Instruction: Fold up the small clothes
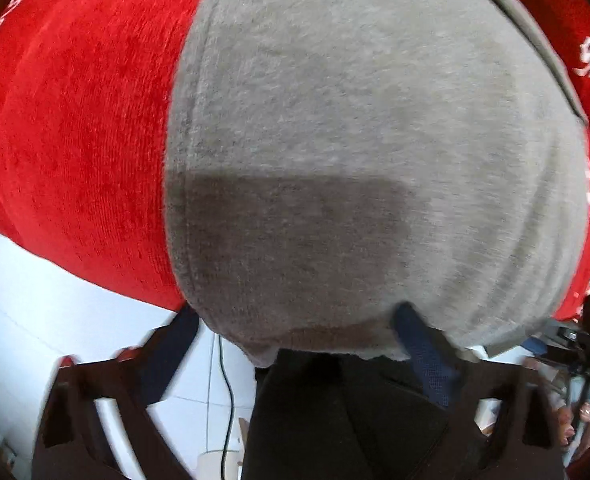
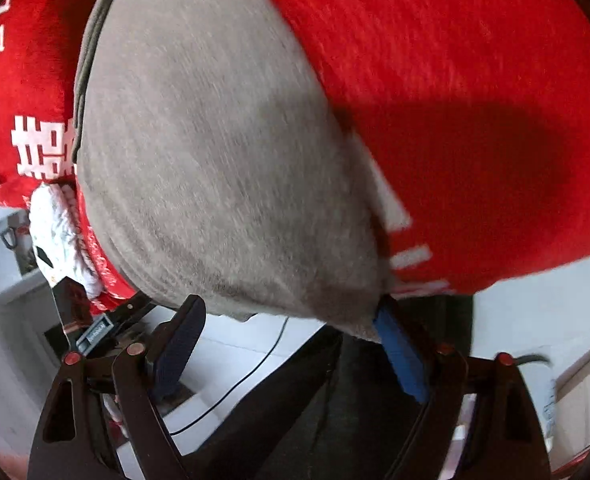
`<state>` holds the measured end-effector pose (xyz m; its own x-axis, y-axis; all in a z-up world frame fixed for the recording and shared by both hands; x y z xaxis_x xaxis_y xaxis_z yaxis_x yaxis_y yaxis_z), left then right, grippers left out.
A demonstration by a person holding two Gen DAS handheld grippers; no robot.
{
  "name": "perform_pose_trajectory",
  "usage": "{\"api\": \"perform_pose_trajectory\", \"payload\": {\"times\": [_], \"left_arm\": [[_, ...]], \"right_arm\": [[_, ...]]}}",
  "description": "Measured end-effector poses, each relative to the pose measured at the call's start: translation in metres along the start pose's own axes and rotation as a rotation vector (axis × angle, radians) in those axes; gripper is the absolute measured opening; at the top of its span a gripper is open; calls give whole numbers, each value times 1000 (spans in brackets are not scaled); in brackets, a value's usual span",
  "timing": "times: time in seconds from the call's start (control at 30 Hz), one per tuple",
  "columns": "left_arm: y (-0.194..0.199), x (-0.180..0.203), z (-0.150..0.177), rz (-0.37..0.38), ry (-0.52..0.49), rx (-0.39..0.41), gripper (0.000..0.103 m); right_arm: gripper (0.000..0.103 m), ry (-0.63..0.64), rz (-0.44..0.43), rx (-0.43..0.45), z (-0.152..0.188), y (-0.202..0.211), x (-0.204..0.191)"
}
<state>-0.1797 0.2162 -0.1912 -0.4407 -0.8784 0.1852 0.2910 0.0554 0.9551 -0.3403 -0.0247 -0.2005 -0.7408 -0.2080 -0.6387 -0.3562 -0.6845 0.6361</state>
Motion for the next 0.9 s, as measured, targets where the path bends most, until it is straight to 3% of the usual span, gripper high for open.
{"api": "perform_pose_trajectory", "payload": {"times": [0.07, 0.1, 0.13, 0.17, 0.23, 0.37, 0.53, 0.67, 0.8, 0.9], "left_arm": [[7, 6, 1, 12, -4, 3, 61], [12, 9, 1, 31, -8, 0, 51], [16, 12, 2, 67, -8, -10, 27], [22, 14, 3, 137, 1, -27, 14], [35, 18, 2, 222, 16, -31, 14], [79, 27, -11, 311, -13, 26, 14], [131, 28, -73, 374, -13, 139, 14], [147, 34, -137, 332, -18, 200, 14], [129, 47, -177, 240, -19, 192, 14], [132, 46, -188, 198, -29, 165, 14]], "right_arm": [[29, -24, 9, -17, 4, -2, 5], [18, -30, -2, -21, 6, -2, 6], [16, -37, -56, -20, 8, 1, 3], [16, -38, -111, -16, 9, 6, -2], [15, -12, -191, 0, 9, 21, -21], [15, 65, -337, 55, -9, 58, -76], [7, 150, -419, 152, -71, 102, -135], [7, 168, -384, 207, -132, 118, -159], [7, 134, -250, 207, -178, 110, -160], [11, 160, -134, 195, -188, 114, -164]]}}
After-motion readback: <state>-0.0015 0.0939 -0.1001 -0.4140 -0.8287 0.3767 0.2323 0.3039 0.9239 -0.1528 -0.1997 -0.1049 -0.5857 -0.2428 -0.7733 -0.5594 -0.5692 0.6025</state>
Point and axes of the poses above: each gripper's, at about its wrist camera, not at the fingertips, and y roughly against the way its jaws point, x to its right, z to its underside, the point moved 8 cm from there along -y, roughly the way its jaws point, and after that the axes turned 7 degrees about -x, right-handed, at the moved point
